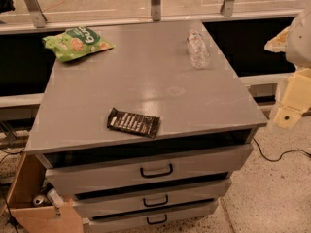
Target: Move water bottle near green rice chip bag
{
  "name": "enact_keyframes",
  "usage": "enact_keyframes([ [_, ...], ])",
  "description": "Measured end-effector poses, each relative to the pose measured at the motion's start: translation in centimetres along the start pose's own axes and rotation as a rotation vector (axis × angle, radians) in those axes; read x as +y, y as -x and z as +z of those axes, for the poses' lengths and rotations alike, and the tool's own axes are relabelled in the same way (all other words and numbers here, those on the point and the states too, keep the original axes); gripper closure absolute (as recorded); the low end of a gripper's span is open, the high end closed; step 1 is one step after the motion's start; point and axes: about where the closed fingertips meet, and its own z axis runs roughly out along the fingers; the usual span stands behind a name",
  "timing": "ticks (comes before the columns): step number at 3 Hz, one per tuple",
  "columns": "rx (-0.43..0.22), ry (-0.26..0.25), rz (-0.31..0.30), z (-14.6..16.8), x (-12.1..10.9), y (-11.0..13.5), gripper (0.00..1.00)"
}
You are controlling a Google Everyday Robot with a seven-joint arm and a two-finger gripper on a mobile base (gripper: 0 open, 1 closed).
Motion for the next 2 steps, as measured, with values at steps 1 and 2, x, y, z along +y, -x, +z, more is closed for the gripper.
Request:
enact_keyframes([
  [1, 0.000, 0.000, 0.000, 0.0, 0.0, 0.0, 0.00],
  [2, -0.042, -0.061, -0.017, 0.5, -2.5, 1.6, 0.00],
])
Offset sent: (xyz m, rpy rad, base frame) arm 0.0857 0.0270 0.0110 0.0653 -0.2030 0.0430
